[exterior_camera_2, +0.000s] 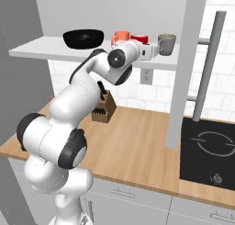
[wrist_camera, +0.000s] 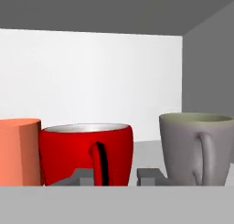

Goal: Gather all objects into one cabinet and sort the glasses and bowls to opposite sides.

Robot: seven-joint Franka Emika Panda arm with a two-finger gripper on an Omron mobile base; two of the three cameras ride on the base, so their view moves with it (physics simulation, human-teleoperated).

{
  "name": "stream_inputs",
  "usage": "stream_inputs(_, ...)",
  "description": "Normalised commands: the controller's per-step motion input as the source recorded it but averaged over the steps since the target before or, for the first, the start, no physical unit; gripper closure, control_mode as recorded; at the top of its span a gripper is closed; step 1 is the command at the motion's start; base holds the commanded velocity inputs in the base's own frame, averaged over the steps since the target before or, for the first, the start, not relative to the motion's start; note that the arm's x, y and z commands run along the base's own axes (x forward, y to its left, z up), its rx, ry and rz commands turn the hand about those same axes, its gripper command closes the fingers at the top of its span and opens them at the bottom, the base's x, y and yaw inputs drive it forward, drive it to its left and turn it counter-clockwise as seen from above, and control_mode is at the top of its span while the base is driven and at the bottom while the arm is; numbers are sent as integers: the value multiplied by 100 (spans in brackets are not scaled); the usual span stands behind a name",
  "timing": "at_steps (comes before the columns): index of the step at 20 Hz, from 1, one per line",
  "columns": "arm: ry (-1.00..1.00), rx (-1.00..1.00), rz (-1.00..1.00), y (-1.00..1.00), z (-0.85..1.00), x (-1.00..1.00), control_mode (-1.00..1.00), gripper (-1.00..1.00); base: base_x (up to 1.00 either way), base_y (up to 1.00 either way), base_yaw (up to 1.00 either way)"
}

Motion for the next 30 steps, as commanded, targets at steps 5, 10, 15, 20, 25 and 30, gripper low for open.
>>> stream_inputs(5,4,0,0,0,0,10,-100,-100,0,0,0)
stream_inputs(10,0,0,0,0,-8,0,-100,-100,0,0,0)
stream_inputs(15,0,0,0,0,-1,-1,-100,-100,0,0,0)
stream_inputs(20,3,0,0,0,0,-16,-100,-100,0,0,0)
stream_inputs(25,9,0,0,0,0,-12,-100,-100,0,0,0)
stream_inputs(30,6,0,0,0,3,-1,-100,-100,0,0,0)
